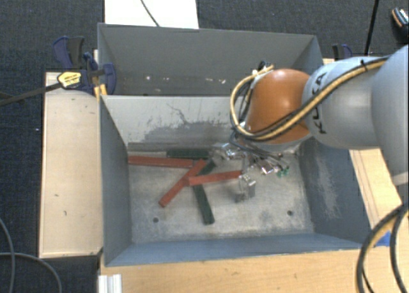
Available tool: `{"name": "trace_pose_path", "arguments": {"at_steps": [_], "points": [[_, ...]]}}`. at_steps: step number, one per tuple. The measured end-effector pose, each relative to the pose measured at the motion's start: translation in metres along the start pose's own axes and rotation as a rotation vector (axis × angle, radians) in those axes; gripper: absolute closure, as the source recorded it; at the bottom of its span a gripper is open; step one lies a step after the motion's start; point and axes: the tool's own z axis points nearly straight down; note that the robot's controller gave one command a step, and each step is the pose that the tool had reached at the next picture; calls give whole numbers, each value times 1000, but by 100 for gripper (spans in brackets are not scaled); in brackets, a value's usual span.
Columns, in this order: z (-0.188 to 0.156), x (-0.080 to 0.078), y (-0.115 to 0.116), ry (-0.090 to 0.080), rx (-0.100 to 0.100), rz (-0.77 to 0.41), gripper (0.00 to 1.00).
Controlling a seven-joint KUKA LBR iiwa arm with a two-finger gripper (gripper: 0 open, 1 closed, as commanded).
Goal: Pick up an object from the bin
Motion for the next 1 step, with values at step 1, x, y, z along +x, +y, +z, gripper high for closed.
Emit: {"name": "trace_pose_path", "arguments": {"at_steps": [1], "points": [[-1,-1,2,-2,-2,-1,100]]}}
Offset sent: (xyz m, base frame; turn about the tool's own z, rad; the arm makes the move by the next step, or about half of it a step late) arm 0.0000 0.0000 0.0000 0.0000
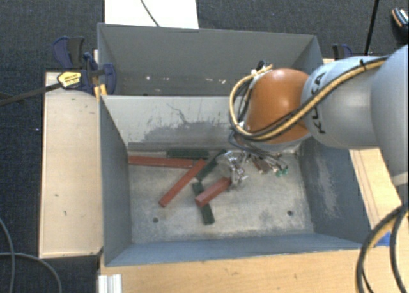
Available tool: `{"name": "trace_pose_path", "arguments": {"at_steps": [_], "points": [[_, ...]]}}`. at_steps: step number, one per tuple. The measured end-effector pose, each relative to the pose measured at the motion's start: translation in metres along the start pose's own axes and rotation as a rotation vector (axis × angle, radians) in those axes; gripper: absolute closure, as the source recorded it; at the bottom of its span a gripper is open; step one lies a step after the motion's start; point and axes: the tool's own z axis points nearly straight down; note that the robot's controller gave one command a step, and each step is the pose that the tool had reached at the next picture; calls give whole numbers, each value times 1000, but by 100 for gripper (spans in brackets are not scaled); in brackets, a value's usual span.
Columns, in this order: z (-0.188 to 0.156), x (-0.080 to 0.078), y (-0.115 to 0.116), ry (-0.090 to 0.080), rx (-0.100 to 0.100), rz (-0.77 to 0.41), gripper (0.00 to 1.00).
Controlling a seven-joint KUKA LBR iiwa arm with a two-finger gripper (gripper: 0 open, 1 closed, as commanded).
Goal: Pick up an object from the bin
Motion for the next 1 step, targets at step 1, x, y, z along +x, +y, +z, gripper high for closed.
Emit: {"name": "trace_pose_path", "arguments": {"at_steps": [1], "points": [[-164,-17,36,-5,2,-67,100]]}}
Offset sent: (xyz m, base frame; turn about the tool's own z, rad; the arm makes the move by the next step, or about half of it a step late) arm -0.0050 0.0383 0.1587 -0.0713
